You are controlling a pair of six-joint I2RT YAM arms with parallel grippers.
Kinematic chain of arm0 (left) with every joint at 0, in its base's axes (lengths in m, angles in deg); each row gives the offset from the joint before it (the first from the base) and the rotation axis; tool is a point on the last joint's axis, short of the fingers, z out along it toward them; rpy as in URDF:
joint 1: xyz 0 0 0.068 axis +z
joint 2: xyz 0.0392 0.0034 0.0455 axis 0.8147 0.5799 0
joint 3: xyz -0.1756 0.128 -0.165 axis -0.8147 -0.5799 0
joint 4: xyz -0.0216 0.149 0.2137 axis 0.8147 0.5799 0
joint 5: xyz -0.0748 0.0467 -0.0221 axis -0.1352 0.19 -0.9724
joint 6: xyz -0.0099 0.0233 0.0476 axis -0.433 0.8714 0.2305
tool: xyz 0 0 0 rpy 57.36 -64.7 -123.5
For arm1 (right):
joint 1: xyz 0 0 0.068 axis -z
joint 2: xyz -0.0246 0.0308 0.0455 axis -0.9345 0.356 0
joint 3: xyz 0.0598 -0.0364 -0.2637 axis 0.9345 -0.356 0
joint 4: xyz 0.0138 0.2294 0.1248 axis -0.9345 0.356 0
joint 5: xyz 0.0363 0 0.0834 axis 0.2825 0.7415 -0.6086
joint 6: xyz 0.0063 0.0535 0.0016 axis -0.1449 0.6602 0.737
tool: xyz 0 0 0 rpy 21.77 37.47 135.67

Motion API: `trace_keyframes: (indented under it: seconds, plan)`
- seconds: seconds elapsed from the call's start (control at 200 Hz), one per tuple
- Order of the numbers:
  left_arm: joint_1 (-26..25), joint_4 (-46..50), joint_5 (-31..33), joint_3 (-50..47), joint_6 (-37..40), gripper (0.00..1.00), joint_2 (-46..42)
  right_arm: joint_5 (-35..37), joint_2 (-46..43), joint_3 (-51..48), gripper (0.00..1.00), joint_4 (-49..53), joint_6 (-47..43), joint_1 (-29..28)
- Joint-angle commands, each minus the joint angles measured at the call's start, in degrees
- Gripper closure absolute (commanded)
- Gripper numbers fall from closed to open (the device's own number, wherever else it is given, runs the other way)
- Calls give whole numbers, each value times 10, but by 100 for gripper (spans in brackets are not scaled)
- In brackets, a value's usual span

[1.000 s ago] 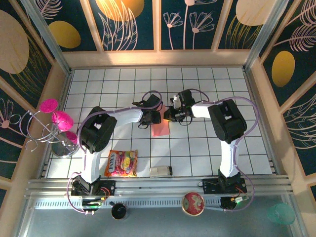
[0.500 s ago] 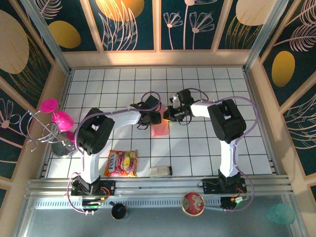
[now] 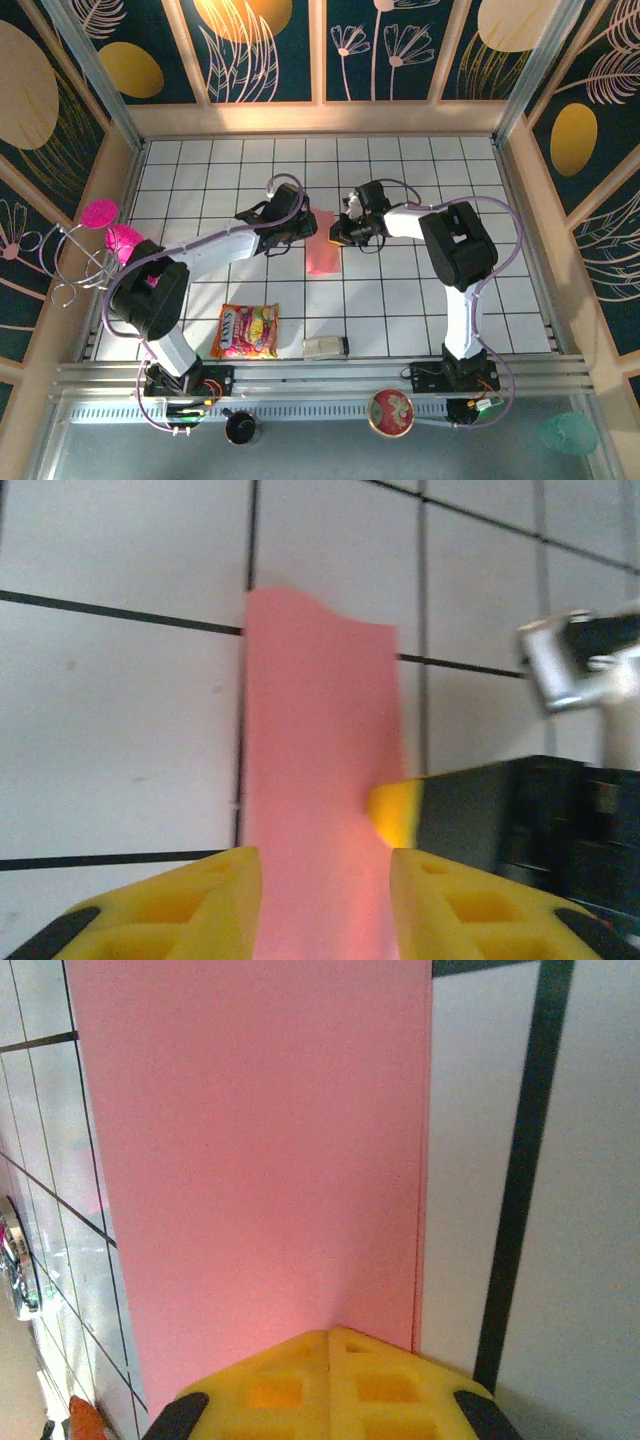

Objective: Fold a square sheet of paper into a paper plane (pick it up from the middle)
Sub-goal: Hold the square sheet of paper at the center of the table, then first fold the square sheet of paper in half at the center of the table.

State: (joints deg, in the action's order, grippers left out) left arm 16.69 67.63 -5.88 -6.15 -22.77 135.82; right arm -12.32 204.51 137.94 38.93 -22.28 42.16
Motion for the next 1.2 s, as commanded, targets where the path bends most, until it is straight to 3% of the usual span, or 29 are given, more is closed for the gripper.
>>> trace_keyframes:
  seconds: [0.0,0.09,0.4,0.591,1.196]
  plan:
    - [8,-96,-94,-23,-3,70,6,118,69,-36,100,64,3,-14]
    - [13,-128,-124,-21,-1,80,35,121,73,-36,100,65,3,-14]
    - [35,-152,-197,-11,-11,100,117,121,79,-33,100,73,1,-14]
    - [39,-160,-226,-3,-11,100,143,124,79,-30,100,81,-4,-15]
    - [59,-140,-235,-11,6,100,181,148,90,-31,100,108,-18,-14]
